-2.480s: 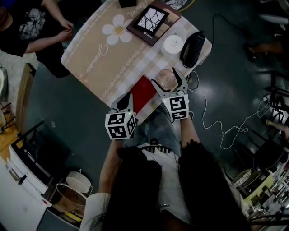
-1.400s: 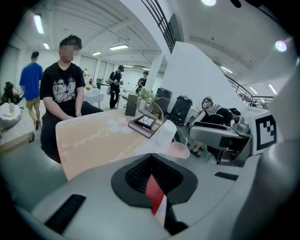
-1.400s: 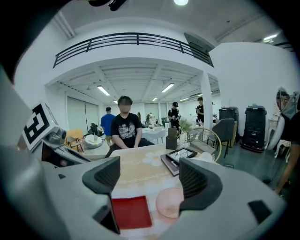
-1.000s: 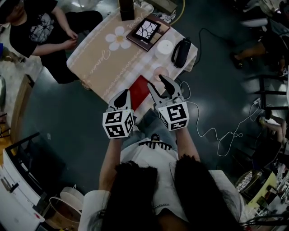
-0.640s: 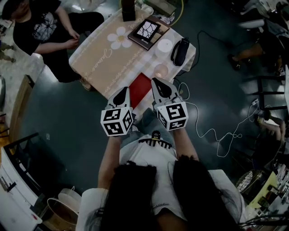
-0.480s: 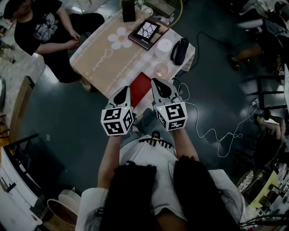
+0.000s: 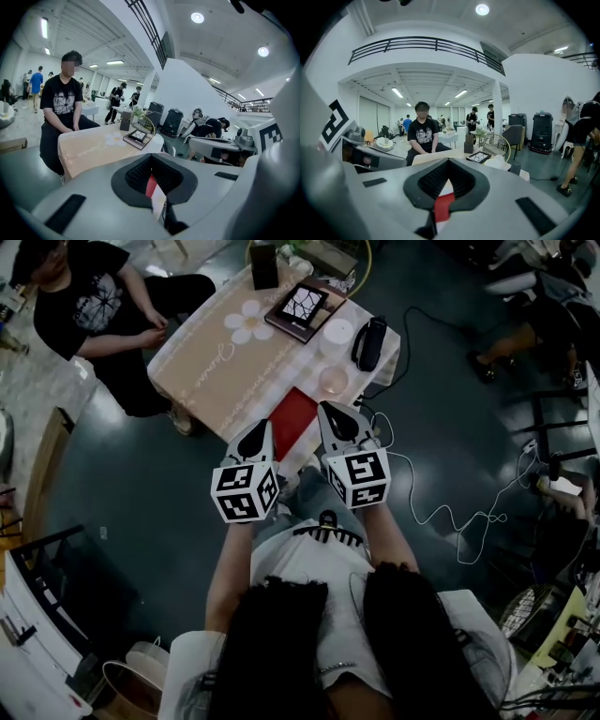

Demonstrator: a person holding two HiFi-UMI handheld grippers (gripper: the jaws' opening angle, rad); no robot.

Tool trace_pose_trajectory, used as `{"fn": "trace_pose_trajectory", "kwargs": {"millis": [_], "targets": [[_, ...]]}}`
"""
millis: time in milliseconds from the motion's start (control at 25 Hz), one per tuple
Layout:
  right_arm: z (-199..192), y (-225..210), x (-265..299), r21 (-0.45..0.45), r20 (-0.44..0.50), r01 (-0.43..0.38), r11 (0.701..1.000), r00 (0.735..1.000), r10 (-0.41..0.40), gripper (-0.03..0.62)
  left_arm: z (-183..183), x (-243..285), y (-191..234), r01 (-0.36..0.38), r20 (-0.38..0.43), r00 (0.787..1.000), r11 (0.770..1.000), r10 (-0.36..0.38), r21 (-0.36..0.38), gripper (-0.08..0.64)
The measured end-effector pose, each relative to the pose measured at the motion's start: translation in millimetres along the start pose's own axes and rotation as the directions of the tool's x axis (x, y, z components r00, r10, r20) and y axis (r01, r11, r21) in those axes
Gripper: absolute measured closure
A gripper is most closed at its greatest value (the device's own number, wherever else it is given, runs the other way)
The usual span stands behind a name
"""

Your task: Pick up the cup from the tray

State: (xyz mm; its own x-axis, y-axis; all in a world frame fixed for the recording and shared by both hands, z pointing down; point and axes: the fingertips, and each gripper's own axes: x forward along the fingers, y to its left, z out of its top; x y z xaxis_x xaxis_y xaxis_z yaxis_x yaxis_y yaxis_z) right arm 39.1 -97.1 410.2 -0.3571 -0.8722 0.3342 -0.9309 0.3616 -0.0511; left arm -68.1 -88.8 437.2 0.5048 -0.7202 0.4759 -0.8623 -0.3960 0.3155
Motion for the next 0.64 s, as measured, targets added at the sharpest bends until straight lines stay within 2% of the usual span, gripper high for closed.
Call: {"fn": "trace_pose_trajectory", "kwargs": {"millis": [440,640], "targets": [[2.7,7.4,-14.0,-0.024,0.006,0.004,1.000,1.000,-0.004,0.584,3.2,-13.3,-8.3,0.013,0.028,1.000,1.000,-0.013,0.009,0.555],[-2.9,11.7,-19.6,-0.019,0.005,0.009,1.000,1.000,-0.009,0.584,-6.1,-20.2,-10.7,0.014,0.024,1.000,1.000,-0.014,0.022,0.555]]}}
